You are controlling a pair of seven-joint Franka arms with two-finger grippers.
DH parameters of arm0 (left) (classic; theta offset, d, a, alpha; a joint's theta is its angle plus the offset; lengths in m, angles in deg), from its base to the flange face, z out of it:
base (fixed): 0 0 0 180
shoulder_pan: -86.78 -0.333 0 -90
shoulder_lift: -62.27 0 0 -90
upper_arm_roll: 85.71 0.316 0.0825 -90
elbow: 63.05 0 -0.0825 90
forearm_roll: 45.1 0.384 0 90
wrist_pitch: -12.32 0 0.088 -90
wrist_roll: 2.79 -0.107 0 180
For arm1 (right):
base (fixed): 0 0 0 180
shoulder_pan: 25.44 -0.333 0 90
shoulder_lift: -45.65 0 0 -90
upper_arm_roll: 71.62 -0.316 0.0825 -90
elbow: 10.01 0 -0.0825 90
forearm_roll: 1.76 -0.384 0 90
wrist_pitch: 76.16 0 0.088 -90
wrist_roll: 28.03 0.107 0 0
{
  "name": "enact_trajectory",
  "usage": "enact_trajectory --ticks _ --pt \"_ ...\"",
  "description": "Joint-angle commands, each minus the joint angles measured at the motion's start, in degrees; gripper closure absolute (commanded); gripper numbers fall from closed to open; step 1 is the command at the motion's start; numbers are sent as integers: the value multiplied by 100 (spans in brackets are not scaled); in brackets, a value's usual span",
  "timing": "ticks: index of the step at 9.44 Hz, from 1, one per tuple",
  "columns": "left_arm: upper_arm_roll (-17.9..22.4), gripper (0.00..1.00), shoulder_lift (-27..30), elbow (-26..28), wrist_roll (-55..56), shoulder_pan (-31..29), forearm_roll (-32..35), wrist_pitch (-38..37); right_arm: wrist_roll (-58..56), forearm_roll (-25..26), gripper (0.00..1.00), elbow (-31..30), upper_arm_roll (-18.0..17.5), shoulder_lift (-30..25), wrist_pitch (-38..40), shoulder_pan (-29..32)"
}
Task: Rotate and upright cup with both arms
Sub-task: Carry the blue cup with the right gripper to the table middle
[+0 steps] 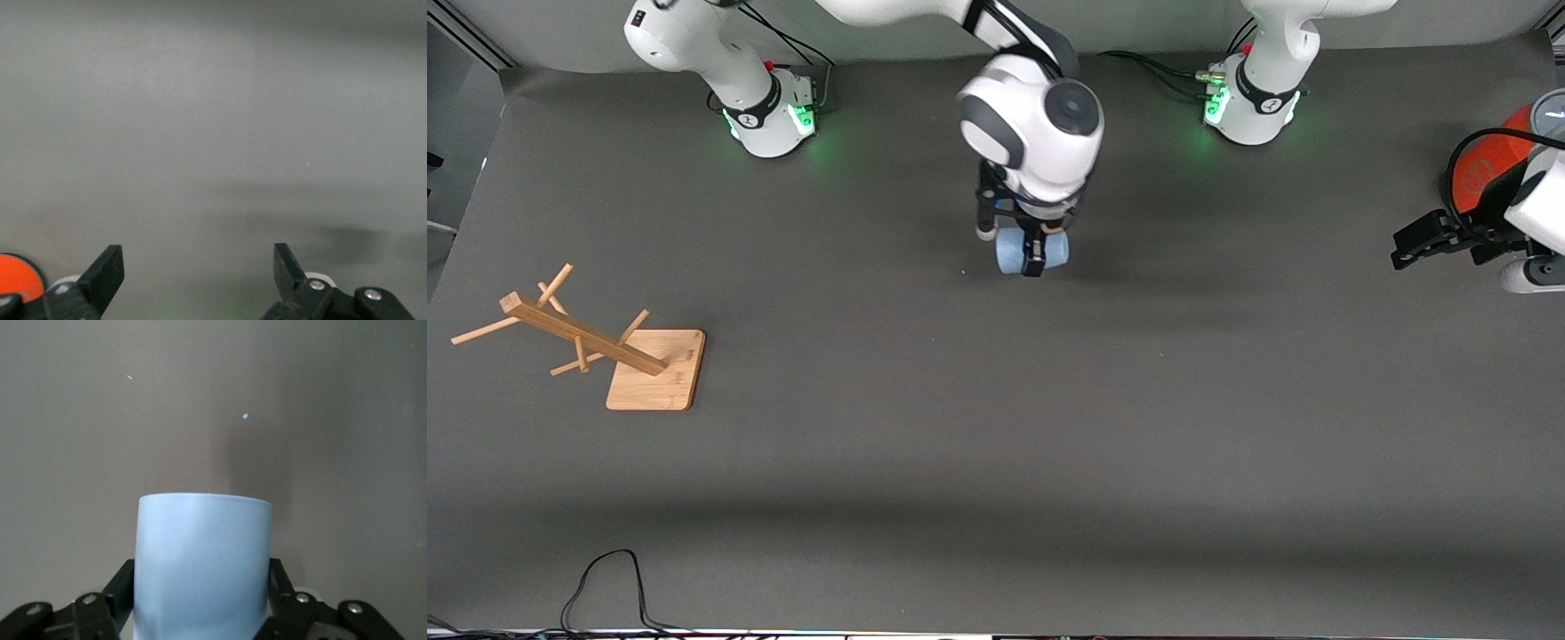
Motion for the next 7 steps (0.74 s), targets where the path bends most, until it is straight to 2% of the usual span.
enact_trajectory --ticks 1,3,6,7 --pt "15 0 -48 -133 -5 -108 -77 76 641 12 52 658 95 686 124 -151" --pt "15 0 -118 -159 -4 -117 -375 86 1003 12 52 676 95 1020 -175 -239" --pt "15 0 -171 -150 -74 -223 -385 200 1144 12 51 772 95 1267 -202 -274" --pt "7 0 -249 -159 -83 -232 -385 113 1153 12 38 772 86 1277 -202 -274"
